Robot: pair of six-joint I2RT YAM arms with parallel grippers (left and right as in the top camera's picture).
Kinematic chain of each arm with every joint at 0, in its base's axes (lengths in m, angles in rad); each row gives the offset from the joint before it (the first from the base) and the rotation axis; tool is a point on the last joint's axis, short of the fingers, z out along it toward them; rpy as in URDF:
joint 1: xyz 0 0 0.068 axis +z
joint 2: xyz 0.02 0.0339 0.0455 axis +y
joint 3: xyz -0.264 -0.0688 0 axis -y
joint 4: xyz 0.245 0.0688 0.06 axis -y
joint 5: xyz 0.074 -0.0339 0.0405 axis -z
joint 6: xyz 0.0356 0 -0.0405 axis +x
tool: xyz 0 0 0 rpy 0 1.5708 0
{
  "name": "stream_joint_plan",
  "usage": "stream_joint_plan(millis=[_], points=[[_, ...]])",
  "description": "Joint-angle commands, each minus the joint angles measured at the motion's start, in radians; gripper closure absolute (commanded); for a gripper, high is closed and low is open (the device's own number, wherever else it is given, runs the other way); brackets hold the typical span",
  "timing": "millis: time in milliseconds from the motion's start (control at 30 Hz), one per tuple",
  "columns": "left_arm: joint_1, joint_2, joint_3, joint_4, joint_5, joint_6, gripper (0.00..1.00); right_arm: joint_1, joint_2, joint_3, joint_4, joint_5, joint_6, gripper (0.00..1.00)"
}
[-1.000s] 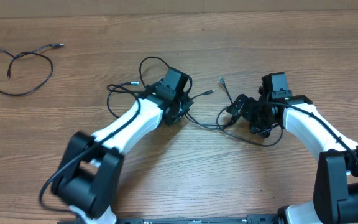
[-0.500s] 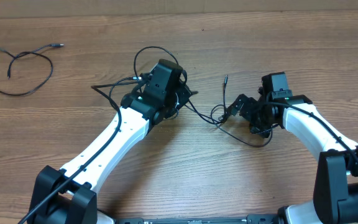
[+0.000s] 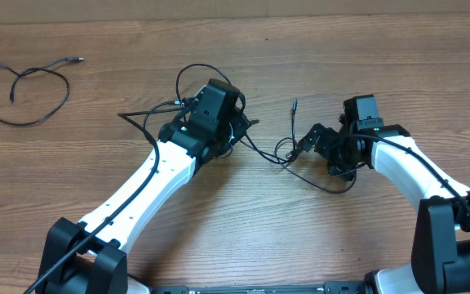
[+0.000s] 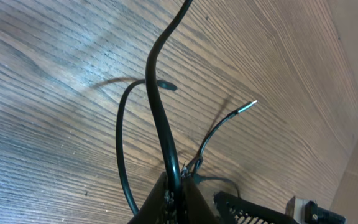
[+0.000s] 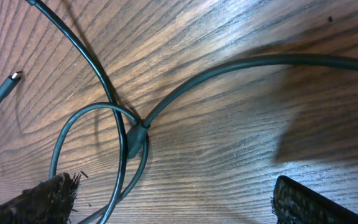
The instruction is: Untangle cables
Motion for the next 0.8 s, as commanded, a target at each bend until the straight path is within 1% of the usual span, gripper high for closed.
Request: stream_joint_plan(millis=[0,333,433,500,567,600,667,700,767], points=[[0.016,-0.035,0.019,0.0,-0.027,0.019,0.96,-0.001,0.0,-0.003,0.001,0.006,-0.002,0.0],[0.035,-0.055,0.019,-0.007,0.021,0.019,0.95,-0.001,0.0,-0.003,0.007,-0.004,0.011,0.0],[0.035,-0.055,0.019,-0.015,0.021,0.019,0.96,-0.001,0.0,-0.003,-0.018,-0.098,0.017,0.0],[0.035,-0.055,0.019,-0.022,0.017,0.019,0.96,-0.001,0.0,-0.003,-0.046,-0.12,0.018,0.0],[0.036,-0.055,0.019,-0.022,0.005,0.019,0.96,-0.001,0.0,-0.003,-0.037,-0.165,0.021,0.0],[0.037,-0.055,0.019,-0.022,-0.008,0.019,0.96,-0.001,0.0,-0.003,-0.037,-0.201,0.02,0.02],[0.039,-0.055,0.019,-0.018,-0.029,0.015,0.96,-0.001,0.0,-0.003,-0.038,-0.325,-0.014,0.13],[0.046,-0.055,0.019,-0.016,-0.029,-0.005,0.96,-0.001,0.0,-0.003,-0.037,-0.458,-0.037,0.17],[0.053,-0.055,0.019,-0.013,-0.034,-0.028,0.95,-0.001,0.0,-0.003,-0.037,-0.585,-0.043,0.15]])
